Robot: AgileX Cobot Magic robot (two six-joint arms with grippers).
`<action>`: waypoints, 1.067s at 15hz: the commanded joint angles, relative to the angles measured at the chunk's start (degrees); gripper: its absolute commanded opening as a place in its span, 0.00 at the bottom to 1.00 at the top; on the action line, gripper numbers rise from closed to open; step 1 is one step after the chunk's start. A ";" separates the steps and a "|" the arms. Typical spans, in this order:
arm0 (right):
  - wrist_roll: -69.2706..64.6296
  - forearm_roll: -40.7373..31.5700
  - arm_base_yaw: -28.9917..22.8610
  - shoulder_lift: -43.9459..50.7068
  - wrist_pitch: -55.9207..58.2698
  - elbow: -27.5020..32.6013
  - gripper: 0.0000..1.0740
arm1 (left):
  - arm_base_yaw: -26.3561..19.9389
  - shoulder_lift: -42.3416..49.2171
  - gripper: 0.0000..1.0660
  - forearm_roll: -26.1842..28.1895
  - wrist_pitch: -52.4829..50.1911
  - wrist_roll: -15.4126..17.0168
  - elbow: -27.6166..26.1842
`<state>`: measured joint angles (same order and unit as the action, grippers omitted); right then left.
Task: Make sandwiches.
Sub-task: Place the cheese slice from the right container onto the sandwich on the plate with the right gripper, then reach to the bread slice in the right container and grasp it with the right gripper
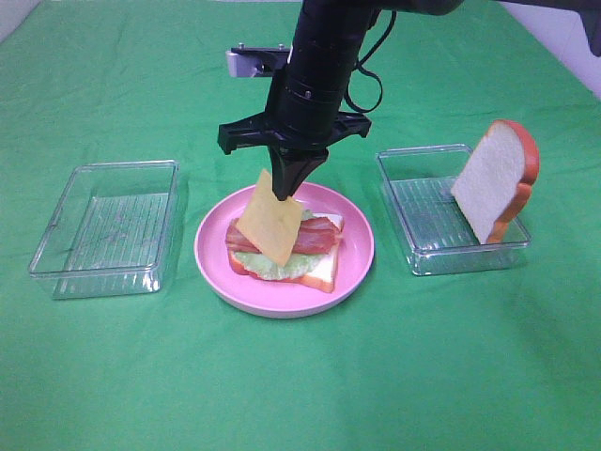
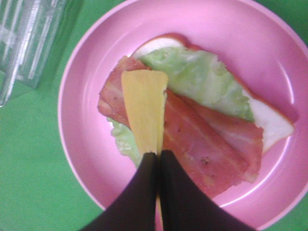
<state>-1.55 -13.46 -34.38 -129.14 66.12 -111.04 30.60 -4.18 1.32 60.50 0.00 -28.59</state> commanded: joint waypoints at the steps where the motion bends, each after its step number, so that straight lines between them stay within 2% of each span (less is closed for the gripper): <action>1: -1.83 1.43 0.11 0.00 -0.17 0.00 0.00 | 0.46 0.29 0.73 0.46 -0.63 0.00 0.00; 2: -3.15 2.35 0.11 0.00 -0.17 0.00 0.04 | 0.46 0.29 0.73 0.46 -0.63 0.00 0.00; 6: -3.44 4.35 0.11 0.00 -0.40 0.00 0.54 | 0.46 0.29 0.73 0.46 -0.63 0.00 0.00; 7: -3.44 5.90 0.11 0.00 -0.46 0.00 0.58 | 0.46 0.29 0.73 0.46 -0.63 0.00 0.00; 12: -6.36 13.81 0.11 2.01 0.92 -0.06 0.58 | 0.46 0.29 0.73 0.46 -0.63 0.00 0.00; 14: -6.70 16.10 1.78 5.96 1.09 -0.06 0.58 | 0.46 0.29 0.73 0.46 -0.63 0.00 0.00; 16: -7.68 16.56 6.47 10.71 2.98 -0.06 0.60 | 0.46 0.29 0.73 0.46 -0.63 0.00 0.00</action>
<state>-8.71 2.12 -28.59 -119.23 68.12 -111.04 30.60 -4.18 1.32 60.50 0.00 -28.59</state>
